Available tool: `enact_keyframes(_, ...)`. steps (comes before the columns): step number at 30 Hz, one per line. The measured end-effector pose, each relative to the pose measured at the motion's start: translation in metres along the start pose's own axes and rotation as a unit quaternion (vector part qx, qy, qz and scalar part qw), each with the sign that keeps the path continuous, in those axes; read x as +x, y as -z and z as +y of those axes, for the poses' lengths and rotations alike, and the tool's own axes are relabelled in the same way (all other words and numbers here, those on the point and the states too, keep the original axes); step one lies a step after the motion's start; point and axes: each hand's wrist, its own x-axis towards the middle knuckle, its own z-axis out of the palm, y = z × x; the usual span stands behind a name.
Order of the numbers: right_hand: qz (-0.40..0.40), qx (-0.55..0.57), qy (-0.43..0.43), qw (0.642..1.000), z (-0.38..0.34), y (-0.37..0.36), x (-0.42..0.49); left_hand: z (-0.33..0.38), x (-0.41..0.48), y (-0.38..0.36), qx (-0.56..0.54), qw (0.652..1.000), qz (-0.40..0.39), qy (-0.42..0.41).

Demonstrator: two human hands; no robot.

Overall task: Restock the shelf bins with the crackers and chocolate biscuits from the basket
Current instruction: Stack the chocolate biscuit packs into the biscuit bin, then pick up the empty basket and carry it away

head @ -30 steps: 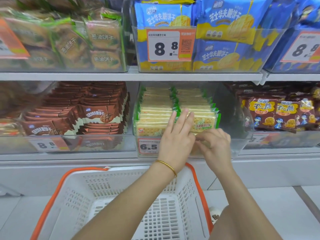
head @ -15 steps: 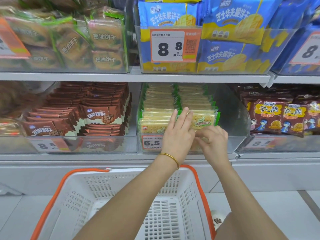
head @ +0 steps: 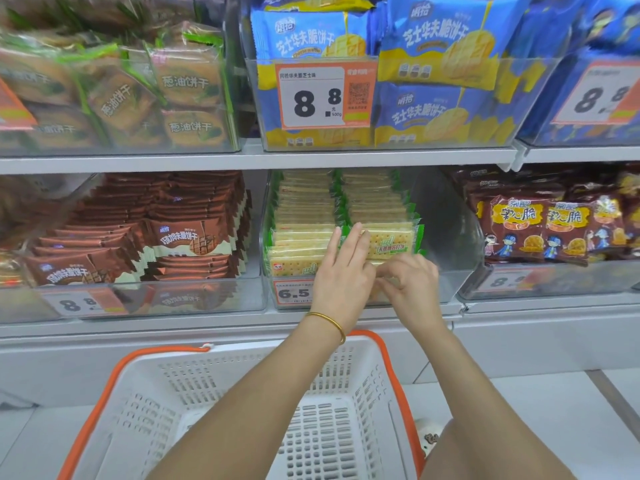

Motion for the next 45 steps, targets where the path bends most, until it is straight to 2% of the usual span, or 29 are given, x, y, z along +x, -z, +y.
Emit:
enact_keyframes(5, -0.002, -0.063, -0.002, 0.998, -0.003, -0.001, -0.007, 0.001, -0.015, 0.001, 0.024, 0.999, 0.022, -0.027)
enact_keyframes(7, 0.042, -0.083, 0.010, 0.996, -0.008, -0.002, -0.019, 0.004, -0.036, 0.000, 0.017, 0.999, 0.034, -0.034)
enact_keyframes(9, 0.098, -0.066, 0.031, 0.992, -0.022, -0.001, -0.037, 0.009, -0.062, 0.002, -0.012, 0.999, 0.038, -0.036)
enact_keyframes(11, 0.090, -0.037, 0.028, 0.995, -0.039, -0.006, -0.055, 0.013, -0.092, 0.001, -0.040, 0.998, 0.036, -0.028)
enact_keyframes(12, 0.055, -0.028, 0.021, 0.998, -0.046, -0.011, -0.064, 0.015, -0.107, 0.000, -0.049, 0.998, 0.032, -0.016)
enact_keyframes(14, -0.068, -0.037, -0.004, 0.997, -0.058, -0.025, -0.083, 0.015, -0.137, -0.006, -0.058, 0.998, 0.015, 0.013)
enact_keyframes(16, -0.212, -0.072, -0.048, 0.973, -0.068, -0.041, -0.102, 0.013, -0.168, -0.011, -0.065, 0.997, -0.028, 0.043)
enact_keyframes(18, -0.288, -0.136, -0.096, 0.943, -0.076, -0.056, -0.119, 0.012, -0.199, -0.013, -0.077, 0.988, -0.107, 0.082)
enact_keyframes(22, -0.337, -0.232, -0.170, 0.897, -0.079, -0.072, -0.148, 0.018, -0.242, -0.007, -0.118, 0.935, -0.295, 0.156)
enact_keyframes(25, -0.341, -0.282, -0.181, 0.878, -0.071, -0.076, -0.164, 0.020, -0.257, -0.012, -0.164, 0.906, -0.360, 0.147)
enact_keyframes(28, -0.274, -0.282, -0.190, 0.900, -0.067, -0.080, -0.159, 0.021, -0.258, -0.023, -0.214, 0.890, -0.373, 0.149)
enact_keyframes(30, -0.249, -0.259, -0.228, 0.905, -0.062, -0.085, -0.144, 0.019, -0.253, -0.033, -0.247, 0.880, -0.378, 0.146)
enact_keyframes(33, -0.281, -0.271, -0.275, 0.879, -0.055, -0.097, -0.136, 0.016, -0.242, -0.049, -0.290, 0.865, -0.391, 0.121)
enact_keyframes(38, -0.334, -0.389, -0.228, 0.828, -0.049, -0.111, -0.152, 0.008, -0.223, -0.073, -0.347, 0.833, -0.423, 0.086)
enact_keyframes(45, -0.439, -0.370, -0.235, 0.784, -0.059, -0.089, -0.127, 0.028, -0.235, -0.026, -0.432, 0.730, -0.515, 0.126)
